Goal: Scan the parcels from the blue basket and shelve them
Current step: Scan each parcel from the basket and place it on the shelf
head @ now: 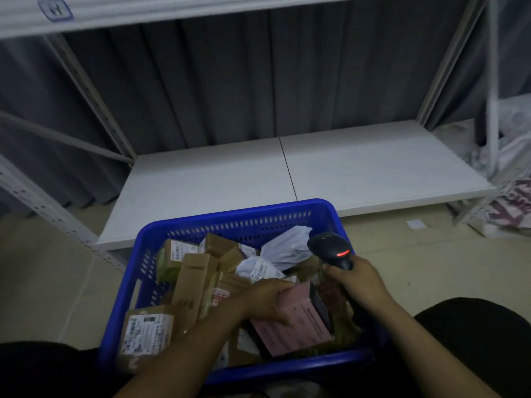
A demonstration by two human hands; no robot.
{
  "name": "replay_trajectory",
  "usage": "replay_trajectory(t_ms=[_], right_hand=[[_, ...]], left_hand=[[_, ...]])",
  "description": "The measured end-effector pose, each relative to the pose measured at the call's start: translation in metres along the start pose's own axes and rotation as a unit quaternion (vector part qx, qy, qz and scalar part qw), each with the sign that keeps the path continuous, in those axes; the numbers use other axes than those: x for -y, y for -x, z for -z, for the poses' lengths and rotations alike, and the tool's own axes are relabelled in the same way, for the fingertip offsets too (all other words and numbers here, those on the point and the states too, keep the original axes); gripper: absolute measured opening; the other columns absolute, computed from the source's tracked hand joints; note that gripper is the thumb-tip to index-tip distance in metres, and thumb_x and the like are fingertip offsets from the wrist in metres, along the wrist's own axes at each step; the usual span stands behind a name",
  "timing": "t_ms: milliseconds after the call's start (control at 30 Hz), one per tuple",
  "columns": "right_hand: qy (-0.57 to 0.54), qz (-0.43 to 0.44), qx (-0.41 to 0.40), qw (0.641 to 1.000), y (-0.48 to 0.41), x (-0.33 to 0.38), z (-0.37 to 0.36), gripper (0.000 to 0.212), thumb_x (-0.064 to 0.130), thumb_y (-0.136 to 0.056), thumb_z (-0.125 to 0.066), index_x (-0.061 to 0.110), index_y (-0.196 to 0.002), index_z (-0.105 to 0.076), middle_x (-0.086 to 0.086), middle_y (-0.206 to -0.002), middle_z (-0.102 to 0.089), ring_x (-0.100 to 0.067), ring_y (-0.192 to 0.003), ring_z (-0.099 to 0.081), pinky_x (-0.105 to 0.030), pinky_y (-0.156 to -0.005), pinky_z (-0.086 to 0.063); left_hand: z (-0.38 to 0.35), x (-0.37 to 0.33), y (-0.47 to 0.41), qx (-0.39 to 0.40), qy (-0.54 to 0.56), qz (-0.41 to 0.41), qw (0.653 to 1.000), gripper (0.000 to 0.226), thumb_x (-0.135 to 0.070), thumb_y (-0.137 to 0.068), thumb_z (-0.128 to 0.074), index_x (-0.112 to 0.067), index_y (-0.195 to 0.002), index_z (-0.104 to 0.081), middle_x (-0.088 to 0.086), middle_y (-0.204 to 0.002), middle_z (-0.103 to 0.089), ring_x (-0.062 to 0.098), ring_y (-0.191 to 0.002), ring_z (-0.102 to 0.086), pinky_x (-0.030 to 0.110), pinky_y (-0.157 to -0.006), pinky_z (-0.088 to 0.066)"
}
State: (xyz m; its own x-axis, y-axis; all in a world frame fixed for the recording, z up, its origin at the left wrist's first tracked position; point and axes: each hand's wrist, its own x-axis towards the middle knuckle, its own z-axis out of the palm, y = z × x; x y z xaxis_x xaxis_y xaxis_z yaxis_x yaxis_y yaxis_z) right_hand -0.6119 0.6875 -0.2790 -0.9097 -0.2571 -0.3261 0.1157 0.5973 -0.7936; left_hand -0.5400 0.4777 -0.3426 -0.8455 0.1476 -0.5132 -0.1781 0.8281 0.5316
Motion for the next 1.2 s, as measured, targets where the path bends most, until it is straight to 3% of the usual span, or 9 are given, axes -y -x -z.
replay_trajectory(t_ms=[167,300,433,600,733,833,967,1100,1200], right_hand=[[-0.062,-0.007,-0.002,0.998,0.002,-0.004,-0.001,0.019,0.027,-0.083,-0.073,0.010,-0.090,-0.066,-0.007,-0.082,-0.069,-0.021,-0.076,-0.064,-0.028,-0.059,-0.043],[-0.200,-0.050,0.011,0.978,0.007,0.004,-0.007,0.017,0.020,-0.087,-0.068,0.003,-0.089,-0.065,-0.012,-0.063,-0.069,-0.024,-0.056,-0.065,-0.030,-0.055,-0.051],[-0.337,-0.085,0.053,0.936,0.013,0.028,-0.017,0.012,0.018,-0.091,-0.065,0.007,-0.096,-0.065,-0.012,-0.076,-0.074,-0.032,-0.067,-0.070,-0.035,-0.061,-0.056],[-0.422,-0.063,0.102,0.899,0.017,0.064,-0.029,0.025,0.026,-0.089,-0.065,0.011,-0.109,-0.067,-0.017,-0.100,-0.074,-0.034,-0.091,-0.071,-0.044,-0.081,-0.055],[-0.448,-0.031,0.097,0.888,0.020,0.084,-0.042,0.016,0.022,-0.087,-0.067,0.017,-0.103,-0.069,-0.016,-0.099,-0.074,-0.034,-0.085,-0.069,-0.046,-0.083,-0.051],[-0.410,0.002,0.089,0.908,0.022,0.093,-0.054,0.018,0.022,-0.087,-0.067,0.016,-0.105,-0.068,-0.014,-0.103,-0.074,-0.030,-0.095,-0.071,-0.047,-0.090,-0.053],[-0.395,0.031,0.114,0.911,0.028,0.105,-0.066,0.024,0.017,-0.091,-0.063,0.009,-0.114,-0.062,-0.015,-0.104,-0.074,-0.030,-0.099,-0.071,-0.045,-0.090,-0.054],[-0.314,0.060,0.127,0.939,0.031,0.122,-0.073,0.019,0.015,-0.092,-0.062,0.009,-0.110,-0.062,-0.012,-0.097,-0.075,-0.027,-0.088,-0.074,-0.043,-0.083,-0.058],[-0.217,0.088,0.107,0.966,0.032,0.135,-0.068,0.016,0.019,-0.092,-0.064,0.003,-0.096,-0.062,-0.013,-0.079,-0.073,-0.021,-0.060,-0.068,-0.031,-0.061,-0.058]], left_hand=[[0.010,0.002,0.007,-0.076,0.063,-0.005,0.995,0.079,-0.039,-0.072,-0.081,-0.026,-0.140,-0.045,-0.009,-0.133,-0.051,0.013,-0.120,-0.050,0.029,-0.098,-0.044],[0.032,0.000,0.039,-0.205,0.201,0.012,0.958,0.073,-0.039,-0.069,-0.083,-0.046,-0.128,-0.041,-0.022,-0.118,-0.043,0.001,-0.105,-0.048,0.017,-0.082,-0.049],[0.051,-0.001,0.068,-0.255,0.301,-0.018,0.919,0.078,-0.027,-0.073,-0.082,-0.050,-0.129,-0.034,-0.007,-0.134,-0.049,0.010,-0.102,-0.059,0.018,-0.068,-0.057],[0.074,-0.005,0.097,-0.270,0.275,-0.040,0.922,0.088,-0.014,-0.078,-0.077,-0.058,-0.132,-0.024,0.000,-0.145,-0.043,0.012,-0.094,-0.065,0.016,-0.063,-0.054],[0.086,0.003,0.115,-0.229,0.330,-0.083,0.912,0.102,-0.023,-0.065,-0.086,-0.073,-0.125,-0.021,-0.008,-0.161,-0.011,0.016,-0.128,-0.048,0.023,-0.077,-0.057],[0.090,0.003,0.126,-0.225,0.374,-0.076,0.896,0.080,-0.057,-0.065,-0.078,-0.067,-0.127,-0.028,0.003,-0.154,-0.033,0.017,-0.125,-0.052,0.026,-0.079,-0.058],[0.096,-0.002,0.130,-0.330,0.433,-0.032,0.838,0.022,-0.034,-0.094,-0.055,-0.051,-0.106,-0.046,0.006,-0.131,-0.056,0.013,-0.094,-0.067,0.022,-0.064,-0.057],[0.098,0.019,0.130,-0.393,0.477,-0.026,0.786,0.079,-0.003,-0.084,-0.067,-0.051,-0.135,-0.029,-0.001,-0.128,-0.054,0.018,-0.098,-0.066,0.024,-0.061,-0.057],[0.102,0.043,0.135,-0.423,0.483,0.019,0.766,0.099,-0.001,-0.078,-0.072,-0.040,-0.149,-0.015,0.003,-0.130,-0.057,0.018,-0.101,-0.066,0.036,-0.070,-0.060]])
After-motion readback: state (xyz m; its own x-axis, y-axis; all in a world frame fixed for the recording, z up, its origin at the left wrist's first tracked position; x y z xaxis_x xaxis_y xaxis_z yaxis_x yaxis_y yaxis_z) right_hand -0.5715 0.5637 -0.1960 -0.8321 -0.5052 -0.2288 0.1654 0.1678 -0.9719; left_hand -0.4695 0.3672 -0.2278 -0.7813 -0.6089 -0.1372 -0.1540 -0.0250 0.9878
